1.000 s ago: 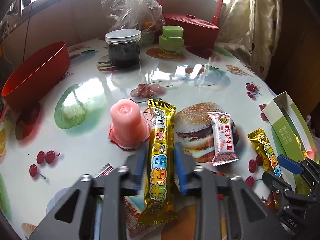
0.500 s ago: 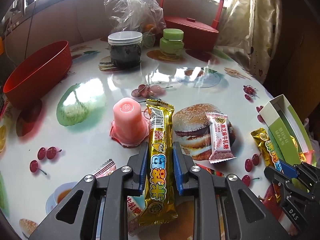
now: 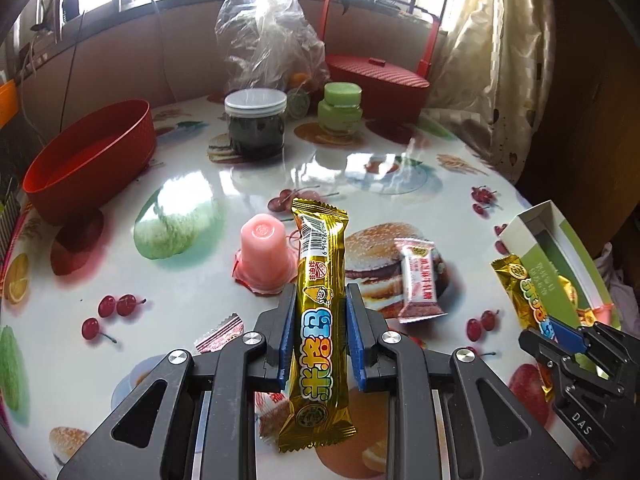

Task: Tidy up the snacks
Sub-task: 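Lift and carry both gold bars over the green box with both grippers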

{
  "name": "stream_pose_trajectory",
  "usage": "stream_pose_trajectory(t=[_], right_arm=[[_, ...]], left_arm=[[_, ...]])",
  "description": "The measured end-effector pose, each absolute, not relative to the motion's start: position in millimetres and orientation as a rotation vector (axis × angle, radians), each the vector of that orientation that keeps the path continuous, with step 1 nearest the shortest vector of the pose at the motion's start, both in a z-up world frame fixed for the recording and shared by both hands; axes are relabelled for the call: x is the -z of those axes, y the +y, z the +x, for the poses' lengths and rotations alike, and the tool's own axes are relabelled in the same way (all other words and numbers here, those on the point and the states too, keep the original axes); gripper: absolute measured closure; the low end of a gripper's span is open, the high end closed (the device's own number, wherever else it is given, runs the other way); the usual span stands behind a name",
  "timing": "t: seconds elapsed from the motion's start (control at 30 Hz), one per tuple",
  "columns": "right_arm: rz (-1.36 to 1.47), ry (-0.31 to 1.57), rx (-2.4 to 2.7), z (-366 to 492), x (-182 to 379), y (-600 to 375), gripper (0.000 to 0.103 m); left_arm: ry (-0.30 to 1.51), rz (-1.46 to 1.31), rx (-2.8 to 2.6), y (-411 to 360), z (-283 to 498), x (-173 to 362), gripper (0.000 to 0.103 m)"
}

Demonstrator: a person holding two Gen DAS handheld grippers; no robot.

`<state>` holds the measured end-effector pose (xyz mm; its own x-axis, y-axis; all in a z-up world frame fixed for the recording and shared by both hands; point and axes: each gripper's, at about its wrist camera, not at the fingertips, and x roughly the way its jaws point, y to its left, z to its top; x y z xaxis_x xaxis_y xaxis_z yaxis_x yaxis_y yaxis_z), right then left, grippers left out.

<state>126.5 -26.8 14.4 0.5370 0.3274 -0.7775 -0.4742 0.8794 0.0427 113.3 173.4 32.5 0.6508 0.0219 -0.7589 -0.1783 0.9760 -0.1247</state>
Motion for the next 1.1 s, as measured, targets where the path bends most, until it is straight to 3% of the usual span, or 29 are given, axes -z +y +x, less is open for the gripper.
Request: stream_pose_trajectory(t=[1.1], right_arm=[[-0.118,0.797,-0.425,119,-60,-76,0.082]], left_arm=[[0.790,-0.169,0.059,96,110,-72,0.079]])
